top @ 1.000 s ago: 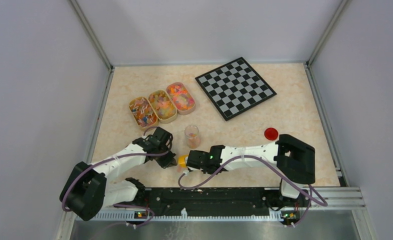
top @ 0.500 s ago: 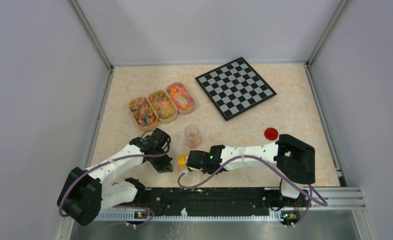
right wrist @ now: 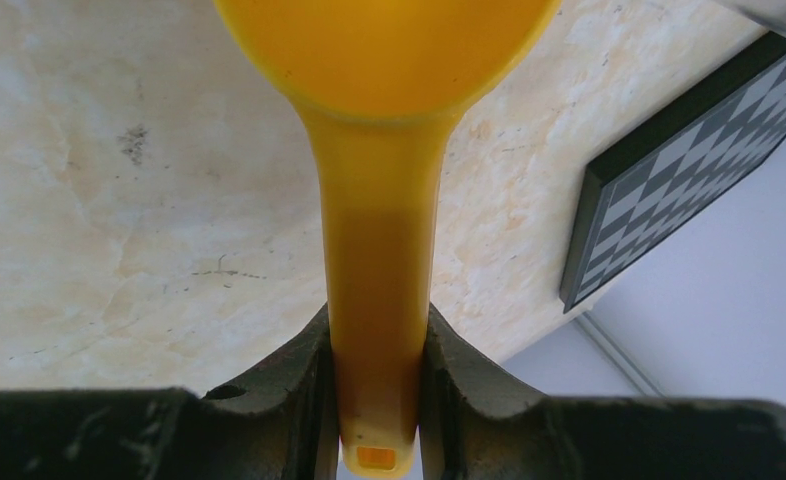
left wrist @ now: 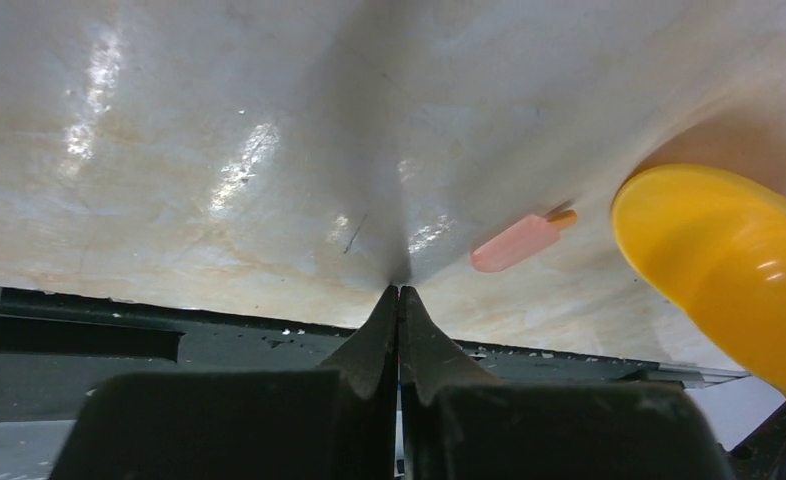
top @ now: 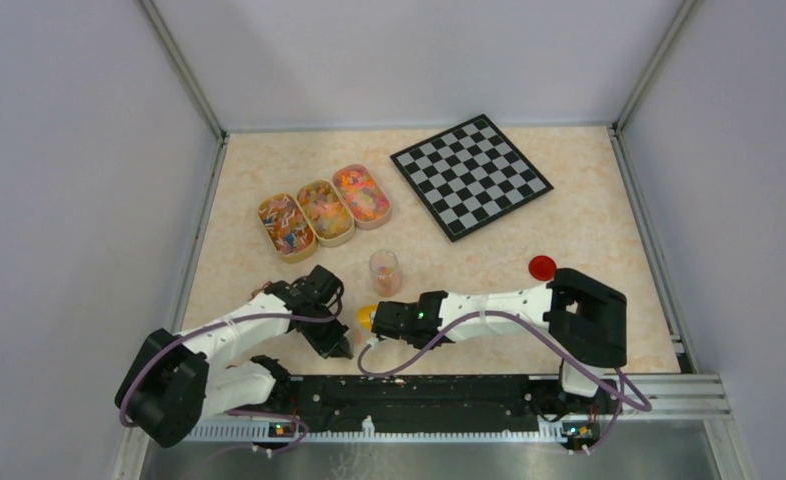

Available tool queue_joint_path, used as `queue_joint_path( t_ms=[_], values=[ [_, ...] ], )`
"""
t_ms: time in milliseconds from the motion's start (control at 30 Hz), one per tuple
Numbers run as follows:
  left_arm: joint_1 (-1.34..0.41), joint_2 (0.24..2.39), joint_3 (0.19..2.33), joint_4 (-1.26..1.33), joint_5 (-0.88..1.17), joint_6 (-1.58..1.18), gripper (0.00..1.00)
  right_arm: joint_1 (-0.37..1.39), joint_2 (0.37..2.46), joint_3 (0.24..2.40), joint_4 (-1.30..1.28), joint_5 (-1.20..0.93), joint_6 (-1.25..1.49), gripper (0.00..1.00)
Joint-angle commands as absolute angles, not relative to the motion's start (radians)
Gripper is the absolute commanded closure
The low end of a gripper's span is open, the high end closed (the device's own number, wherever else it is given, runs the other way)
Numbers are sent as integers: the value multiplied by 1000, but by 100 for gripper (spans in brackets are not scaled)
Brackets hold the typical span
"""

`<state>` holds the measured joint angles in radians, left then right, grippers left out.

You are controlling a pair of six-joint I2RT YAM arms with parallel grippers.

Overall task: Pack the candies
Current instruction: Scoop the fake candies from the center of the board.

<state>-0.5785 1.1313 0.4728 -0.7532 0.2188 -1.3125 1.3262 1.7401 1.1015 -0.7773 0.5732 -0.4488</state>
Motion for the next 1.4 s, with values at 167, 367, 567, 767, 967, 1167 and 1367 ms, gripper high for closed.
queue_joint_path(
  t_ms=[167,367,567,767,967,1167,1367],
  values=[
    [-584,1157,412,-619,213,-1413,100,1333,1733,1122,-704,661,-511,100],
    [-583,1182,423,-624,181,-1411,100,1354,1731,1079,-635,688,-540,100],
    [-582,1181,446,-697,116,-1402,100,1358,1752,1052,-595,740,-543,100],
    [-581,1168,416,-668,125,-1435,100,1374,1761,1027,-538,768,-558,100],
    [-580,1135,420,-701,65,-1447,100,1391,1727,990,-490,770,-590,100],
    [-580,1061,405,-704,31,-1488,100,1400,1724,1002,-516,750,-592,100],
    [-580,1005,382,-675,55,-1505,100,1401,1723,1006,-539,741,-568,100]
  ],
)
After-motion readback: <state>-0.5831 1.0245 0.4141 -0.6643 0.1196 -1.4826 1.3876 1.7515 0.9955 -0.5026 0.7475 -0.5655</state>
